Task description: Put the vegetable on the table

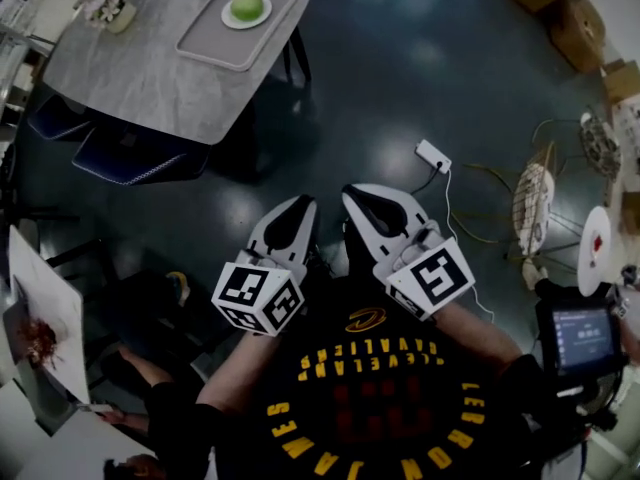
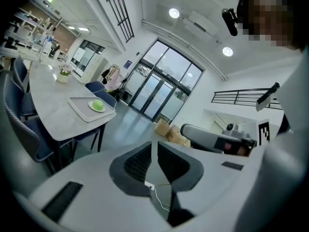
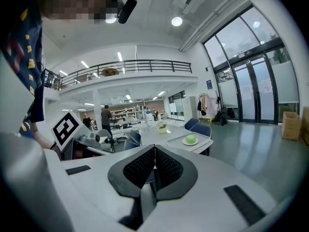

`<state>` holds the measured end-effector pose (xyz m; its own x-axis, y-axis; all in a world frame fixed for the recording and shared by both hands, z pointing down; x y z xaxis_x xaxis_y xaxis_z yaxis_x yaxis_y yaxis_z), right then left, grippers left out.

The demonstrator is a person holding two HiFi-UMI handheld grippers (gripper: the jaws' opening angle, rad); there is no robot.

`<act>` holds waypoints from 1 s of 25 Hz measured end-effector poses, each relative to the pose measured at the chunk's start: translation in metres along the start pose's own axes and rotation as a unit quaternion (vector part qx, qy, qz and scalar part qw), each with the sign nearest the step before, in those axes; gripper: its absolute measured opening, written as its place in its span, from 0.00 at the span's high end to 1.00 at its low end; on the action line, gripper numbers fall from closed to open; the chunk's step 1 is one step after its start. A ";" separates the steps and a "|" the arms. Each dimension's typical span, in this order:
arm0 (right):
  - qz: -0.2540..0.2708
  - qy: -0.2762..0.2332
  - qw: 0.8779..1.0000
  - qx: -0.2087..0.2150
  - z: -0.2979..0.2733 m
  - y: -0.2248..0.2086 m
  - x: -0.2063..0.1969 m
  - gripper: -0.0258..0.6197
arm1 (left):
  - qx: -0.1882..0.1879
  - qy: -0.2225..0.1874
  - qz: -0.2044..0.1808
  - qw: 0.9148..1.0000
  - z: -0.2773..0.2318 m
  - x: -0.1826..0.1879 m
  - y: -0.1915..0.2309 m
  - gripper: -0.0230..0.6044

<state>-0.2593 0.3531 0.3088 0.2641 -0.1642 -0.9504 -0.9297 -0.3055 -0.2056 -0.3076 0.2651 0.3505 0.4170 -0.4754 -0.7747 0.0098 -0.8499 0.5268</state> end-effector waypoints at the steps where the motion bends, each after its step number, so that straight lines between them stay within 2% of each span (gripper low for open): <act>1: 0.000 -0.004 1.000 0.008 -0.004 -0.004 0.002 0.95 | 0.006 -0.002 -0.003 1.000 -0.003 0.004 0.001 0.89; 5: 0.000 -0.016 0.999 0.029 -0.008 -0.016 0.011 0.95 | 0.020 -0.010 -0.021 1.000 -0.011 0.013 -0.005 0.89; 12: -0.012 -0.033 0.997 0.065 -0.027 -0.118 0.042 0.95 | 0.058 -0.032 -0.041 0.997 -0.096 0.053 -0.018 0.89; 16: -0.024 -0.035 0.996 0.075 -0.024 -0.158 0.050 0.95 | 0.073 -0.042 -0.040 0.996 -0.126 0.065 -0.030 0.89; 25: -0.053 -0.041 0.993 0.098 -0.039 -0.203 0.054 0.95 | 0.103 -0.041 -0.037 0.993 -0.163 0.077 -0.026 0.89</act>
<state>-0.0466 0.3699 0.3080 0.3482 -0.0611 -0.9354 -0.9323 -0.1268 -0.3387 -0.1281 0.2878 0.3343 0.3470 -0.4202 -0.8384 -0.1515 -0.9074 0.3921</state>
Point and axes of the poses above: the fingertips, and each gripper's own axes: z backward along the fingers, y to its left, x out of its top, the point moved 4 cm from there along z, backward along the fingers, and after that the axes turned 4 degrees about x, right-handed, at the moved point
